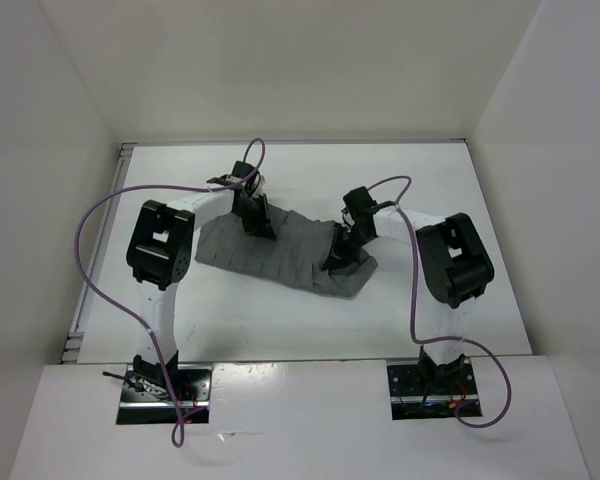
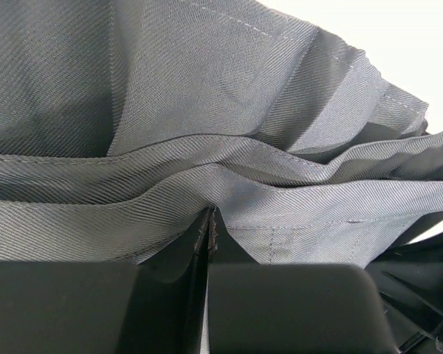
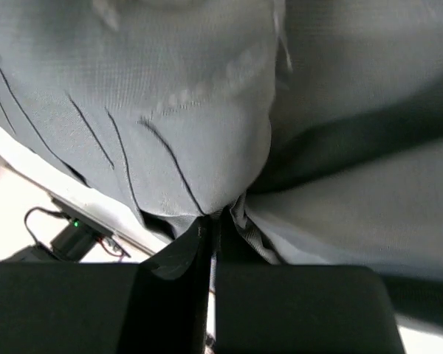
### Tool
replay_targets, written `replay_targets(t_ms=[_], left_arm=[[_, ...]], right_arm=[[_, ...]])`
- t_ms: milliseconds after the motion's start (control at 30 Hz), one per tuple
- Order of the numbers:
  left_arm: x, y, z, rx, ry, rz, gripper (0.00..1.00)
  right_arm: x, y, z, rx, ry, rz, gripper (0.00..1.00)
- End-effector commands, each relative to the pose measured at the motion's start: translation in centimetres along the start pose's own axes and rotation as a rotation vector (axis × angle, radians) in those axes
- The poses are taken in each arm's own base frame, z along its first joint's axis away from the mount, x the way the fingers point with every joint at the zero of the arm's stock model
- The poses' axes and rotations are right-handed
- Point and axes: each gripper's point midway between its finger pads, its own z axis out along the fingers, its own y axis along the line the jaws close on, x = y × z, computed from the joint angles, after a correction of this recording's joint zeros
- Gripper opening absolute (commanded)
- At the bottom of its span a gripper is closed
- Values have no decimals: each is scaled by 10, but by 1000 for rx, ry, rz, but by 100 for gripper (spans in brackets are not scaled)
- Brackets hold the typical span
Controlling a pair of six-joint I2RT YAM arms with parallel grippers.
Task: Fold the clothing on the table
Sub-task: Fold the skirt
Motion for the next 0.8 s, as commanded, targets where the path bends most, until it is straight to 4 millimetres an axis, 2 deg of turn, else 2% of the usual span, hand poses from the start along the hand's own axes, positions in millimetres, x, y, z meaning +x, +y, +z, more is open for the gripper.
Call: replay_targets(t_ms=[0,67,100,133,167,233,267,333,467,500,533,567,600,633,667,700,733,767], left_arm=[[-2,11,-10,-37,-16,15,0],[-4,15,-11,-39,-20,18,0],[-4,15,-11,-40,-20,18,0],[-1,17,-10,-44,-12,15,0],[-1,17,-10,-44,-12,15,0],[-4,20,-11,-46,-16,7,0],[-4,20,-11,-46,-17,7,0],[-2,21,-8,-41,-4,13,0],[-1,20,-9,-32,2,13,0],[-2,18,-10,-31,2,13,0],[-1,17,-10,-23,6,22,0],[-1,17,-10,-23,6,22,0],[-3,11,-16,-5,4,26,0],[-3,3,-22,28,4,41,4],[-7,-6,-30,54,-9,51,10],[-8,-12,-36,75,-17,58,26],[-17,-25,-57,118,-56,73,37],[-20,-31,-66,130,-76,83,45]], right_arm=[[-7,24,-26,-10,-105,-25,0],[-3,20,-45,53,-154,-7,0],[-2,29,-63,36,-195,0,0],[0,31,-71,34,-210,7,0],[11,22,-71,52,-189,31,0],[23,28,-80,19,-192,47,0],[40,24,-74,30,-151,48,0],[54,22,-72,41,-126,62,0],[96,5,-48,113,-6,73,0],[110,12,-45,109,24,49,2],[123,5,-37,145,64,51,7],[129,8,-35,148,75,42,20],[145,10,-34,156,114,11,24],[154,7,-35,180,138,7,26],[151,10,-40,184,119,14,33],[149,4,-48,230,92,16,36],[140,16,-61,216,32,19,38],[135,17,-69,233,-4,26,39]])
